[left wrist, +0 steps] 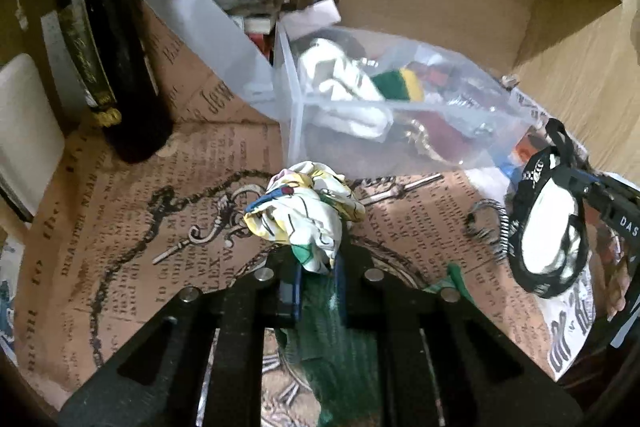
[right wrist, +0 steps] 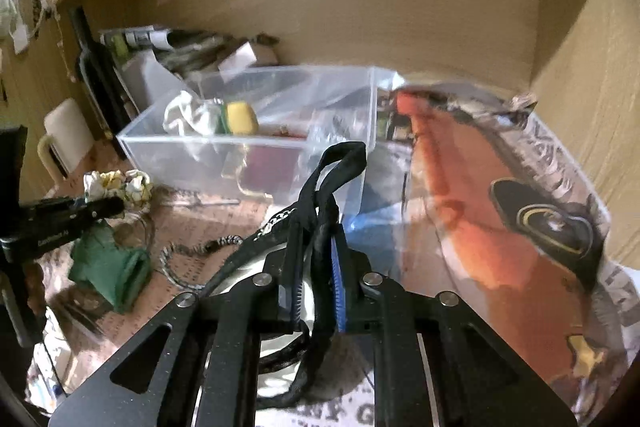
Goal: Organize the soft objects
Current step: 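Carry the floral cloth into the box with the left gripper while the right drops the eye mask in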
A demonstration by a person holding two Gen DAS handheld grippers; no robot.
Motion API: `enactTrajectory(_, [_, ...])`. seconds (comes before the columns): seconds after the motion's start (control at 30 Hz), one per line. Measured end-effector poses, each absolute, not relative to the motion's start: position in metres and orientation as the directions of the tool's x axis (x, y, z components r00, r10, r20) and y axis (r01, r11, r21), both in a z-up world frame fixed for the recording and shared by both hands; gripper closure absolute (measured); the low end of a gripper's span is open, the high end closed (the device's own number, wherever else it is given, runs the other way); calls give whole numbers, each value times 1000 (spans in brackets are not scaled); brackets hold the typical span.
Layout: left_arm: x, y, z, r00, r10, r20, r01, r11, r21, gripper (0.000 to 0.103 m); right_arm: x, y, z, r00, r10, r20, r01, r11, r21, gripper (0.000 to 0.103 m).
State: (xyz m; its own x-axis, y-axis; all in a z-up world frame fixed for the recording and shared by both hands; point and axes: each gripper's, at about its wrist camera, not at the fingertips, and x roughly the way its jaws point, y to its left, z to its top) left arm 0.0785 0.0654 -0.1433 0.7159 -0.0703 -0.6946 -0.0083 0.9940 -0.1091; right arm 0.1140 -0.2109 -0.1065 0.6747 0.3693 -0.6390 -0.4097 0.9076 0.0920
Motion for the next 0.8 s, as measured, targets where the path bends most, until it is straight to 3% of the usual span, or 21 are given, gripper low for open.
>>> enactTrajectory(0.5, [58, 50, -82, 839, -72, -539, 34, 996, -80, 91, 94, -220, -41, 815, 375, -442, -393, 918, 54, 95])
enactTrajectory(0.8, [79, 53, -65, 863, -84, -499, 35, 994, -106, 91, 97, -218, -8, 861, 386, -330, -396, 917, 41, 95])
